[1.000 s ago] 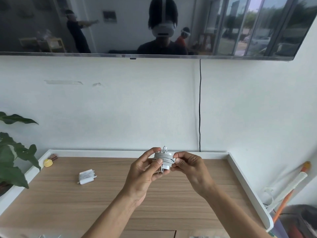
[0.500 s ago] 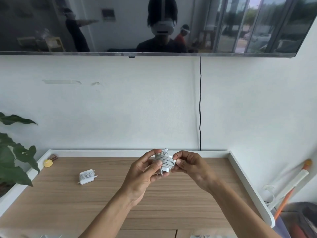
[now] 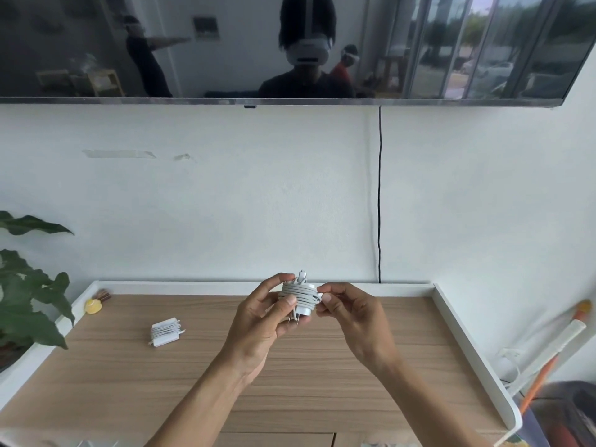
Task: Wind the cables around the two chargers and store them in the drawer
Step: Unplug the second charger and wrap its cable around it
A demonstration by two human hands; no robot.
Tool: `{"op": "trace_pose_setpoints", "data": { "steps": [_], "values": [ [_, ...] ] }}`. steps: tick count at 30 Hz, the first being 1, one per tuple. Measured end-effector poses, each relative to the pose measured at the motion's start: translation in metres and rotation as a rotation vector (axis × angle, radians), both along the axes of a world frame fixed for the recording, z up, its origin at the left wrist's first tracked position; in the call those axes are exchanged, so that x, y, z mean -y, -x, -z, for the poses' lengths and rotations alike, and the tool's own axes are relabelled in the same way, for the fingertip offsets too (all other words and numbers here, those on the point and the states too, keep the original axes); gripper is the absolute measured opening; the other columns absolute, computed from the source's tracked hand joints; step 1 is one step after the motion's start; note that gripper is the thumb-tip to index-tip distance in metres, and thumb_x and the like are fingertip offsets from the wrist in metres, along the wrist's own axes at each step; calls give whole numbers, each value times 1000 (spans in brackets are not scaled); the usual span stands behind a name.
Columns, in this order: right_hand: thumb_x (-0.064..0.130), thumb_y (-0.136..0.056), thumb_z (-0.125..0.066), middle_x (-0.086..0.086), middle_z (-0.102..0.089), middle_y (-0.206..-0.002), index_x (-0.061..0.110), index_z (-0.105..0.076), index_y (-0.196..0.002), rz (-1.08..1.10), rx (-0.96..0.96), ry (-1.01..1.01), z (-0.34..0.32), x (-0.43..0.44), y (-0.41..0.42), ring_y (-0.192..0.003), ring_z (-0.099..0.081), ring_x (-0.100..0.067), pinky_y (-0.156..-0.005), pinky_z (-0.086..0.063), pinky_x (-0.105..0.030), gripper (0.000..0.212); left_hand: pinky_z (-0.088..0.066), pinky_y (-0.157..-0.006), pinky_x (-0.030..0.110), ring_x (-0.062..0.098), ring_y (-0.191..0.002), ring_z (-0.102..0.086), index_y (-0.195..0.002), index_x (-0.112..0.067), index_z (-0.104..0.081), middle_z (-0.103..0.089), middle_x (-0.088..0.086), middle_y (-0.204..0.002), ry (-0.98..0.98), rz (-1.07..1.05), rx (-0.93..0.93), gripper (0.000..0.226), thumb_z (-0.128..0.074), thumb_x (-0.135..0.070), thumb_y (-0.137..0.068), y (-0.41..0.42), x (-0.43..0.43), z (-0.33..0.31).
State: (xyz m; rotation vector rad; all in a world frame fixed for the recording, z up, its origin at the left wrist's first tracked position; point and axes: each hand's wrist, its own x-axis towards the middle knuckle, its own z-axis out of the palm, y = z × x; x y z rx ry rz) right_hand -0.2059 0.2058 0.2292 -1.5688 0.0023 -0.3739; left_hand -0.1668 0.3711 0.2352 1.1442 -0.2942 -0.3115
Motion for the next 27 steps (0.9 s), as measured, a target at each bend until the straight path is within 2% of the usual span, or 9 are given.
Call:
{"op": "trace_pose_setpoints", "data": {
  "steps": [2,5,7,10,12,16,18,22,27],
  "values": [
    [7,-90,-61,-5,-73,-73,14,-69,-91,20,-15,-10,-2,2,-1,-73,-71,-19,-69,-53,-20,11,-58,-74,34,23,-87,-69,-112,-14,-65,-70,18,-95,1,1,13,33,-68,-10,-80,0,0,-2],
    [14,-90,-62,-8,-73,-73,15,-68,-92,18,-36,-10,-3,3,-2,-73,-71,-22,-76,-57,-32,7,-58,-73,33,21,-84,-69,-113,-15,-65,-70,17,-94,-3,-14,14,34,-68,-11,-80,0,1,-2],
    [20,-88,-65,-8,-74,-76,15,-69,-91,3,-26,20,-3,2,0,-75,-71,-23,-78,-57,-34,7,-58,-74,34,21,-84,-68,-113,-15,-65,-70,16,-92,-17,-30,18,34,-73,-12,-80,-1,2,-2],
    [18,-83,-72,-3,-75,-81,17,-70,-88,1,-29,69,-3,1,1,-78,-71,-19,-76,-58,-32,5,-58,-76,37,23,-85,-67,-113,-16,-65,-70,15,-91,-43,-40,23,38,-68,-16,-76,0,2,0],
    [17,-82,-73,1,-75,-81,18,-72,-88,15,-6,131,-3,3,2,-78,-71,-14,-75,-58,-31,6,-57,-74,33,26,-86,-67,-113,-16,-65,-70,13,-91,-61,-42,34,39,-67,-17,-75,0,3,0],
    [18,-85,-70,8,-70,-75,19,-75,-93,100,162,449,0,7,4,-70,-66,-7,-63,-51,-19,9,-56,-70,29,29,-85,-66,-114,-15,-64,-71,11,-89,-67,-57,48,31,-64,-7,-84,1,6,3],
    [17,-87,-68,9,-69,-74,20,-75,-96,146,228,539,3,8,5,-67,-65,-7,-60,-49,-18,12,-57,-70,29,29,-85,-67,-113,-14,-64,-71,9,-86,-73,-62,58,29,-61,-1,-87,1,8,4],
    [10,-88,-66,11,-73,-76,18,-73,-99,173,210,408,7,2,7,-72,-70,-5,-66,-56,-20,15,-58,-71,32,26,-83,-67,-113,-12,-64,-73,8,-87,-73,-77,63,29,-62,0,-86,2,11,5],
    [10,-87,-67,11,-74,-78,18,-74,-95,204,211,370,8,-2,6,-75,-70,-5,-67,-57,-24,14,-59,-80,44,23,-81,-67,-114,-12,-64,-74,6,-88,-119,-97,112,33,-66,-9,-81,1,12,8]
  ]
}}
